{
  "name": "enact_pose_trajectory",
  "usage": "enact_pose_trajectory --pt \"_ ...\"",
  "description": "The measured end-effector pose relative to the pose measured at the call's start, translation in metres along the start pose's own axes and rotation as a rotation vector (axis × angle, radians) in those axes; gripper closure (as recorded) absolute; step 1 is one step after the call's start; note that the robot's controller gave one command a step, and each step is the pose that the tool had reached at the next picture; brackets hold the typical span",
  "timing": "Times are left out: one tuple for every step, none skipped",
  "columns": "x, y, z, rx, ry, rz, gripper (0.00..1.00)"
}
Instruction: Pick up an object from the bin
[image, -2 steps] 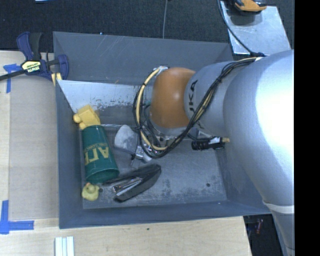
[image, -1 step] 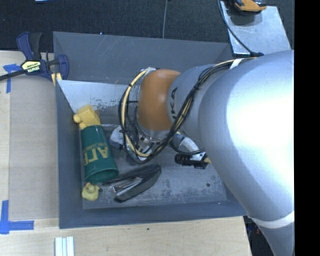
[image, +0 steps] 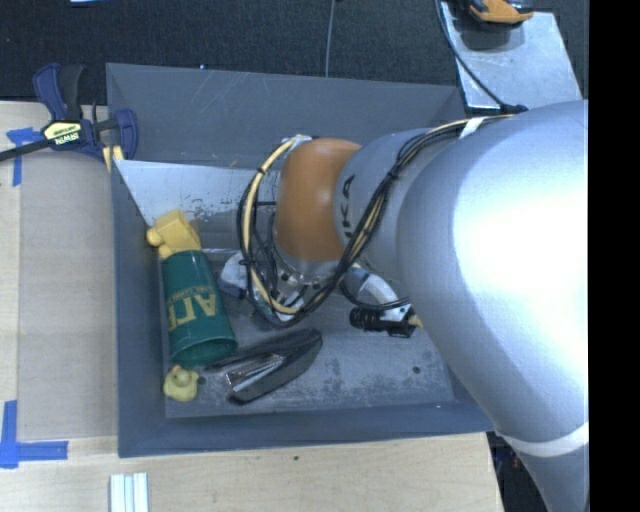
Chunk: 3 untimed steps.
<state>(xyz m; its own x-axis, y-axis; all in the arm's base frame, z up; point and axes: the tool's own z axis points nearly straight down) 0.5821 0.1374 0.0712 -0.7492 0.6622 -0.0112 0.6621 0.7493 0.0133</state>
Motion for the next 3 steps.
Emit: enact_pose_trajectory --pt "0.001 -0.002 -0.021 0.005 0.003 -0.001 1.0" --pt "-0.001 0.0 -0.057 0.0 -0.001 -0.002 1.0" --pt "-0.002 0.001 -0.072 -0.005 -0.005 -0.003 1.0"
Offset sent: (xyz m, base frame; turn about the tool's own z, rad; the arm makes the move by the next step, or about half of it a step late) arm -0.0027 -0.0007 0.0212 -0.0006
